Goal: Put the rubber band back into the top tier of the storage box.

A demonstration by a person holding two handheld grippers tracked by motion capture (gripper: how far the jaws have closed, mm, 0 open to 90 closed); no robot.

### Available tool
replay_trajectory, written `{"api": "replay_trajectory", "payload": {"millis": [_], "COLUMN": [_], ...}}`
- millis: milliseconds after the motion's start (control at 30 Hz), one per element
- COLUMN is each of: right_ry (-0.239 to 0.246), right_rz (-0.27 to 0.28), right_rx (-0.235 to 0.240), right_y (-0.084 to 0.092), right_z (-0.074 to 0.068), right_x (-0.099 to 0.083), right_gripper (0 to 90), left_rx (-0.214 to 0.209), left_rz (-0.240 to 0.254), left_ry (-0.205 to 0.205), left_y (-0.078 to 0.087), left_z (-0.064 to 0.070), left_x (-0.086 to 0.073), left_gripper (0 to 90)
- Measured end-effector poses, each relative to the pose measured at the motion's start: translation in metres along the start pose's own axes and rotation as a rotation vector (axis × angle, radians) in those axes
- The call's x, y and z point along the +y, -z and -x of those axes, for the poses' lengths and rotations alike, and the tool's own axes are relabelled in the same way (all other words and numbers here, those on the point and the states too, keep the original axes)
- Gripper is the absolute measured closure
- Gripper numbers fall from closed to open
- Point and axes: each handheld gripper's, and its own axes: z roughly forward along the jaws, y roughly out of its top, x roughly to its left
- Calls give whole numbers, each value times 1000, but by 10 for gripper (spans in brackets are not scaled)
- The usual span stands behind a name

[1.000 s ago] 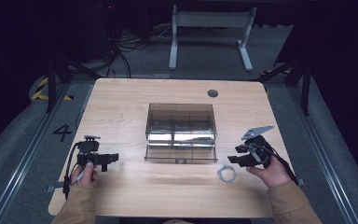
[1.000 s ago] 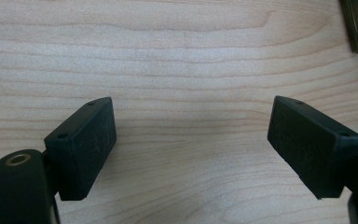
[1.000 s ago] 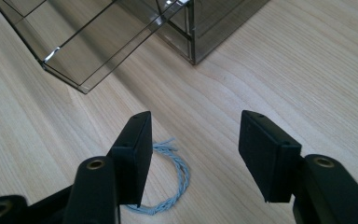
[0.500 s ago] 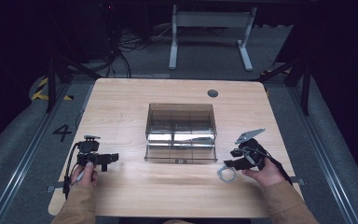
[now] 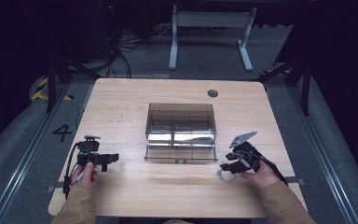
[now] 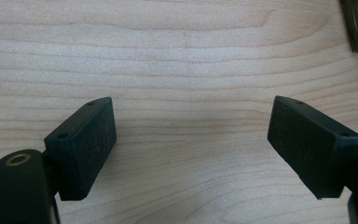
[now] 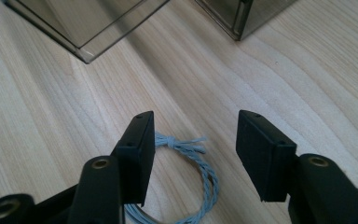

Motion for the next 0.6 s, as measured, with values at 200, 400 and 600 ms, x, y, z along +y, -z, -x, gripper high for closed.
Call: {"api": "replay_trajectory", "payload": {"millis": [200,400,600], "right_ry": [47,45,63], "right_rz": [16,-11,-14], "right_rx": [7,10,5], "right_y": [-1,-6,-7], "right_z": [-5,-5,-5], "right_x": [2,1,1], "right_gripper": [510,533,575], "left_rx": [0,0,-1], "left_rz": [1,-2,2], "left_ry": [1,-2,1], "left_y": [0,0,0], "left_z": [1,0,0], "left_x": [0,0,0], "left_gripper": [161,161,161]}}
